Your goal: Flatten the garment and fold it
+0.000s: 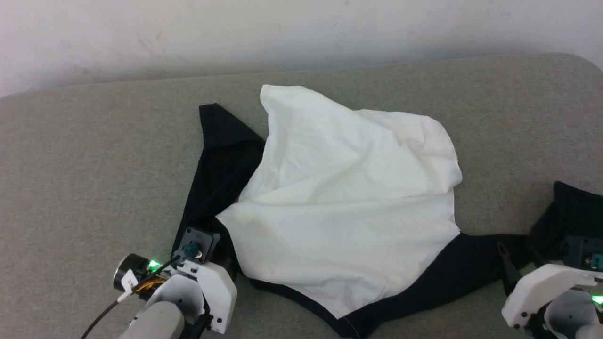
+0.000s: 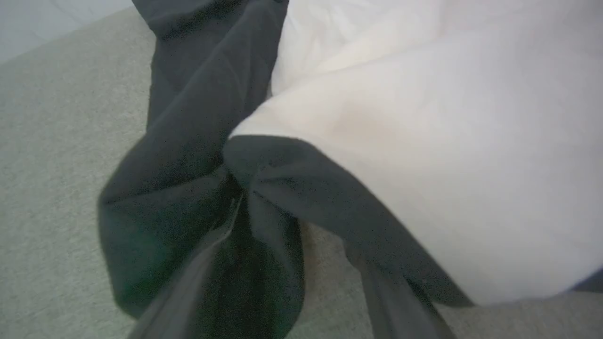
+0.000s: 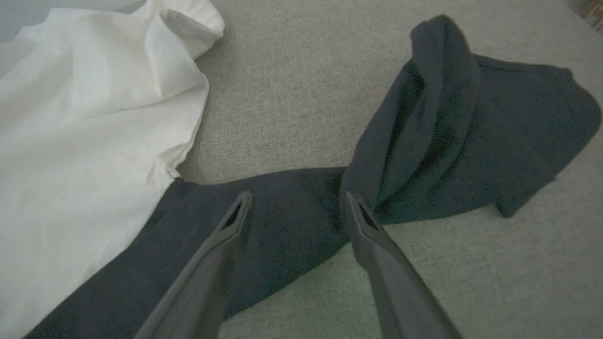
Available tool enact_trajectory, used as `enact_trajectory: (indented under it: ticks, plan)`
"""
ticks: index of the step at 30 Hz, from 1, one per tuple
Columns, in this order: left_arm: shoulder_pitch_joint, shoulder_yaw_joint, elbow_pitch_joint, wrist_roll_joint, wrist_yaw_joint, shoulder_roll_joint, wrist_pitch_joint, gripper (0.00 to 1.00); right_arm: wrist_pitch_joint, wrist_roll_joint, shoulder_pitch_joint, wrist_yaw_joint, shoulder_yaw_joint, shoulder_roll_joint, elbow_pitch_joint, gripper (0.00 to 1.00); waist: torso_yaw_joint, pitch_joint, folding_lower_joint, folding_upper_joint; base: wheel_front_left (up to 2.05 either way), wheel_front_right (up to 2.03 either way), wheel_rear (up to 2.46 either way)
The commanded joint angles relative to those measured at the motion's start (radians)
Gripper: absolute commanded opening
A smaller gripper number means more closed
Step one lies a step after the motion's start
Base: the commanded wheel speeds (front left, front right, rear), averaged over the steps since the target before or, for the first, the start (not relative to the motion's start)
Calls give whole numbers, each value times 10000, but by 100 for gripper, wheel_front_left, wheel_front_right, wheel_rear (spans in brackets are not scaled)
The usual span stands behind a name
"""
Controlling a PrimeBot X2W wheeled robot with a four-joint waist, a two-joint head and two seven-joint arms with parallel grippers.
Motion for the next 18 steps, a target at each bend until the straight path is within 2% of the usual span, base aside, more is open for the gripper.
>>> enact_trajectory:
  ticks: [1,5,9,12,17,18]
  plan:
    - [174,101,15,-64,136,-36,-342,100,506,-72,176,-9,-131,26,-186,100,281,-267,0,0,0,0,0]
    - [550,470,-608,-14,645,-10,-1370,100,1615,213,366,-9,-625,26,-528,100,662,-515,0,0,0,0,0]
    - [1091,835,-1422,31,1224,61,-2178,100,2362,437,412,-9,-991,26,-258,100,1028,-677,0,0,0,0,0]
    - [1473,1130,-1990,32,1648,70,-2725,100,2570,269,383,-9,-1176,26,181,100,1256,-680,0,0,0,0,0]
    - [1875,1421,-2384,-26,2015,22,-3356,100,2347,-7,148,-9,-1341,26,1032,100,1523,-521,0,0,0,0,0]
    - [1928,1445,-2394,-62,2037,5,-3405,100,2266,-74,85,-9,-1352,26,1168,16,1549,-493,0,0,0,0,0]
